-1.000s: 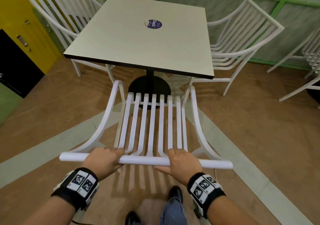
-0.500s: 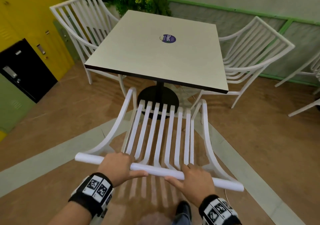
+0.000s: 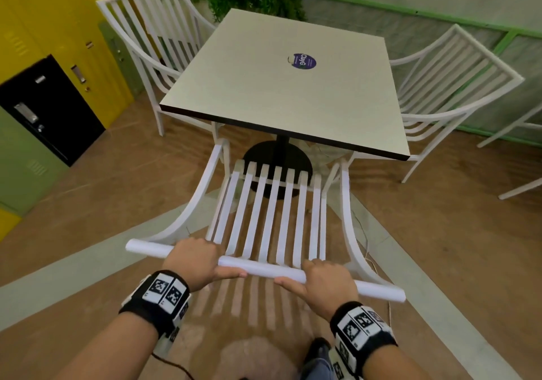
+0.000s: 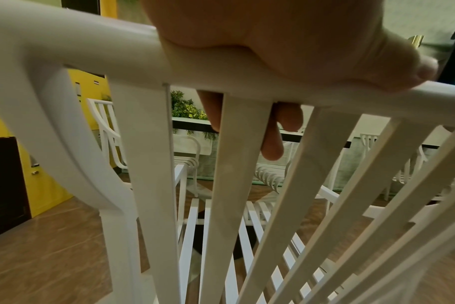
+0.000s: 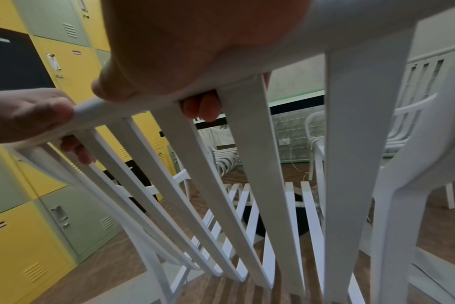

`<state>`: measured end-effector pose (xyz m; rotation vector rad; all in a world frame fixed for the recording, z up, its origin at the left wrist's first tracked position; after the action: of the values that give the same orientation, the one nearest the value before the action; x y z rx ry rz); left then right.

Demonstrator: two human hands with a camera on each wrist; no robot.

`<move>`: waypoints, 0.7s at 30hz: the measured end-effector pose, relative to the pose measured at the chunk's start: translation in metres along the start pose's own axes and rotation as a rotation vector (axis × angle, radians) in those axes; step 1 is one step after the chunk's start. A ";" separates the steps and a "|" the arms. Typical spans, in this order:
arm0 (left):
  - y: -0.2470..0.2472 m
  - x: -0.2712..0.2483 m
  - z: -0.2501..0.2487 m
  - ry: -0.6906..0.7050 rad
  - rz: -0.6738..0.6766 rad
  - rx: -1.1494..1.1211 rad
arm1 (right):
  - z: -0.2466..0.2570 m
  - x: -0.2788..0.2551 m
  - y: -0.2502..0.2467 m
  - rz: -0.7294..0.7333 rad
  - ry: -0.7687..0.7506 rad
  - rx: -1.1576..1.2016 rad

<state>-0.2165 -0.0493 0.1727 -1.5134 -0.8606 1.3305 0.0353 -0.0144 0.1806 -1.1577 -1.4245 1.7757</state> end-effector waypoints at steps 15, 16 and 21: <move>-0.027 0.056 0.047 -0.011 -0.073 0.017 | 0.000 0.078 -0.017 -0.096 -0.006 0.003; -0.030 0.063 0.051 -0.012 -0.071 0.022 | -0.002 0.086 -0.019 -0.103 -0.007 0.000; -0.047 0.104 0.071 0.004 -0.059 0.074 | -0.010 0.128 -0.027 -0.133 -0.008 -0.015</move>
<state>-0.2652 0.0753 0.1809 -1.4230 -0.8383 1.3024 -0.0164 0.1063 0.1717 -1.0394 -1.4863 1.6828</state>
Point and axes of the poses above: each hand's wrist, its own x-axis towards the middle knuckle, its own y-axis out of the palm, z = x × y, the point moved 2 cm from there along x, towards the middle knuckle, and after that the axes turned 4 degrees about y, right-handed, at the moved point
